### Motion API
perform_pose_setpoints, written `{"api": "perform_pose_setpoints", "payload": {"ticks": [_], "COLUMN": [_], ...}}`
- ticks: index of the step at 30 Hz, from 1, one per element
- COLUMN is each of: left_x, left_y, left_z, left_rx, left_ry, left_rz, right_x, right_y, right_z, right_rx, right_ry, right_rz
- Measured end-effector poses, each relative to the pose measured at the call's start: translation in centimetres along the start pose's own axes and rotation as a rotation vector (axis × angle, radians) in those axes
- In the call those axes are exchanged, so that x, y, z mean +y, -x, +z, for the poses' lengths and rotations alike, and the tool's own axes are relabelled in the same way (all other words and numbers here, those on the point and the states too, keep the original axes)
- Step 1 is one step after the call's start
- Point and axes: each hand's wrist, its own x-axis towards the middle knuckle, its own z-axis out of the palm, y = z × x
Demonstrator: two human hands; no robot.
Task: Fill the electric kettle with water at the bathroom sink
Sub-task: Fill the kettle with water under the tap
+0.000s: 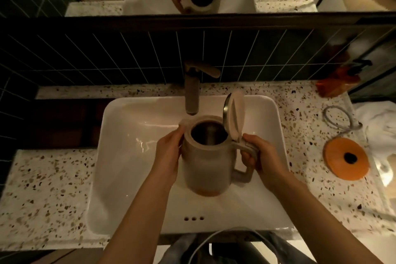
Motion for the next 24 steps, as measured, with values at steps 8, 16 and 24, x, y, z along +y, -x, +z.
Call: {"api": "perform_pose_setpoints", "payload": {"ticks": [8, 16, 24], "left_x": [0.8, 2.1, 1.7], "left_y": [-4.3, -6.8, -8.1], "left_z": [-1.3, -1.4, -1.4], "left_rx": [0.025, 0.02, 0.04], "left_ry": [0.008, 0.116, 0.145], "left_rz": [-0.106, -0.086, -0.019], "right_x": [-0.9, -0.9, 0.0], "right_y": [-3.3, -5.9, -7.9], "right_z": [3.0, 4.3, 3.7], "right_rx": [0.048, 0.031, 0.014], "right_ry": [-0.054, 0.004, 0.108], "right_rz": [0.153, 0.058, -0.081]}}
